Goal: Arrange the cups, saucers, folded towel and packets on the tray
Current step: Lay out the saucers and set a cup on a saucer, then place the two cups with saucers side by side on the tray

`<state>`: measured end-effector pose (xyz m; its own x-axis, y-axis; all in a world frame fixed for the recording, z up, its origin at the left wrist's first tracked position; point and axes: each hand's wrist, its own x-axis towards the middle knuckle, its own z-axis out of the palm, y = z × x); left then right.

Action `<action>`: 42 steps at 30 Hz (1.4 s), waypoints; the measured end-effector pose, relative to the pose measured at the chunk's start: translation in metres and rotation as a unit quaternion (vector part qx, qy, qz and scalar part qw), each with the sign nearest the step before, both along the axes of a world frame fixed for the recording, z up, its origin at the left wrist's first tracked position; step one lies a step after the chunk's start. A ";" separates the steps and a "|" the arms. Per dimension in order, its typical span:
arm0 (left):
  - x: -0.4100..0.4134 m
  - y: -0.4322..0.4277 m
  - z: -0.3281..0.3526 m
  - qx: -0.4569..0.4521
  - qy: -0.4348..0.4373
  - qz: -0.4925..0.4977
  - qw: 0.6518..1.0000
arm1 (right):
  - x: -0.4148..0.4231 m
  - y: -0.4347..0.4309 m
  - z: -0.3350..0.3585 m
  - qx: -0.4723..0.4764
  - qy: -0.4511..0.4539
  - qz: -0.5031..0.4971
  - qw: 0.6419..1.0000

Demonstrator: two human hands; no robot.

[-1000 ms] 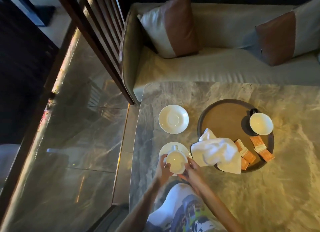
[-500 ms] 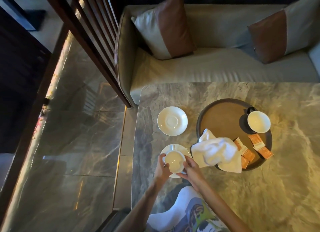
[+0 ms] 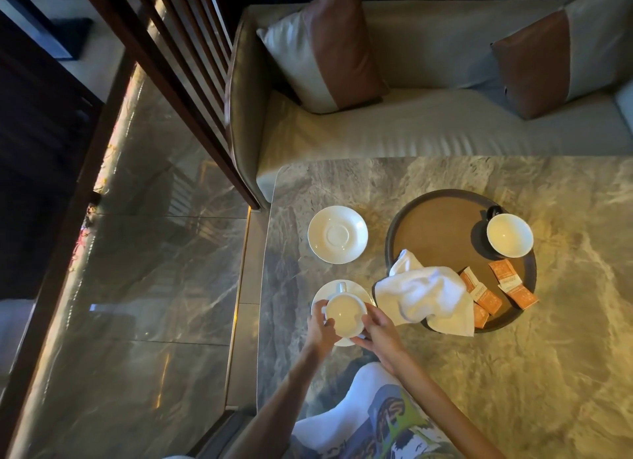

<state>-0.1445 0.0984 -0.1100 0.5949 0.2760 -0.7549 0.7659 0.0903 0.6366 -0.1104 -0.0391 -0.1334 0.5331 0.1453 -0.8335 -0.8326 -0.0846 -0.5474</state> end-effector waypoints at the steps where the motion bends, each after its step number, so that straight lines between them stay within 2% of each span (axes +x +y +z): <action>1: 0.000 0.000 -0.003 -0.001 0.001 0.004 1.000 | 0.000 -0.001 0.000 0.003 0.003 0.000 1.000; 7: -0.005 0.000 -0.013 -0.030 -0.002 0.001 1.000 | -0.003 -0.005 -0.002 0.028 0.022 -0.022 0.999; 23: -0.003 0.000 -0.012 -0.025 -0.002 0.012 1.000 | -0.006 -0.008 -0.008 0.029 0.007 -0.004 1.000; 34: -0.001 0.004 0.001 0.015 0.062 -0.017 0.998 | -0.003 -0.008 -0.006 0.045 0.031 0.004 0.999; 36: -0.004 0.003 0.005 0.050 0.050 -0.045 0.996 | -0.003 -0.010 -0.002 0.027 0.022 0.015 0.999; 38: -0.004 -0.001 0.007 0.137 0.045 -0.086 0.986 | 0.000 -0.016 0.004 0.012 0.004 0.025 1.000; 42: 0.008 -0.023 0.025 0.326 0.055 -0.104 0.938 | 0.011 -0.051 0.025 -0.014 -0.042 0.027 0.999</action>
<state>-0.1360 0.0750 -0.0854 0.6159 0.5871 -0.5253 0.7877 -0.4492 0.4216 -0.0996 -0.0903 -0.1083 0.5936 0.1534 -0.7900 -0.7776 -0.1434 -0.6122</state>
